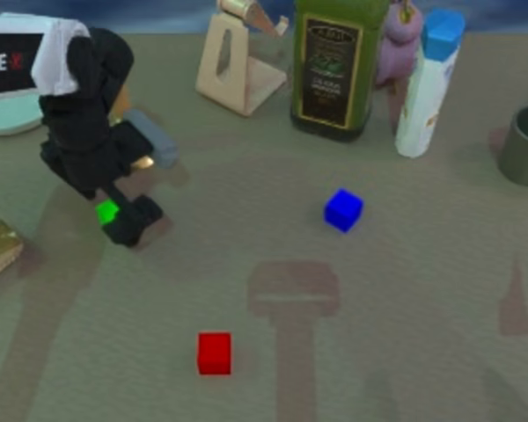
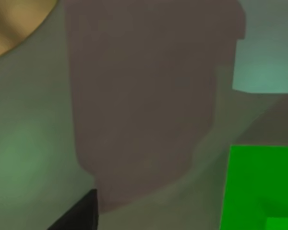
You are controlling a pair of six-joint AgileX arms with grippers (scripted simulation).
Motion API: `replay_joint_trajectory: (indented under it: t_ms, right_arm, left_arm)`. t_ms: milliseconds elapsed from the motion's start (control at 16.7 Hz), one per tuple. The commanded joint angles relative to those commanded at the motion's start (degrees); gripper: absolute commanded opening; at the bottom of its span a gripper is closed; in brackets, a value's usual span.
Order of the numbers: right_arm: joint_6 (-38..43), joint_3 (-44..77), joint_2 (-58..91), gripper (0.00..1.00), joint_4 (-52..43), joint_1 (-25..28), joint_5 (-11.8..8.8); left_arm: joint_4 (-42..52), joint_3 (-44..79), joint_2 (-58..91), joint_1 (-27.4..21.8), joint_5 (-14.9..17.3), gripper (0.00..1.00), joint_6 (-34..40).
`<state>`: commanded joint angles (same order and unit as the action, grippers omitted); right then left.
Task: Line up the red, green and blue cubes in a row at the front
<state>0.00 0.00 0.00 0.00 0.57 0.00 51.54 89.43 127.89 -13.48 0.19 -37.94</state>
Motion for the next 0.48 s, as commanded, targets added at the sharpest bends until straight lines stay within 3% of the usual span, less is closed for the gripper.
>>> replay_joint_trajectory:
  t_ms: [120,480]
  right_arm:
    - [0.0,0.0,0.0,1.0,0.0,0.0,0.0]
    - [0.0,0.0,0.0,1.0,0.0,0.0,0.0]
  left_arm:
    - [0.0,0.0,0.0,0.0,0.0,1.0,0.0]
    - [0.0,0.0,0.0,0.0,0.0,0.55,0.0]
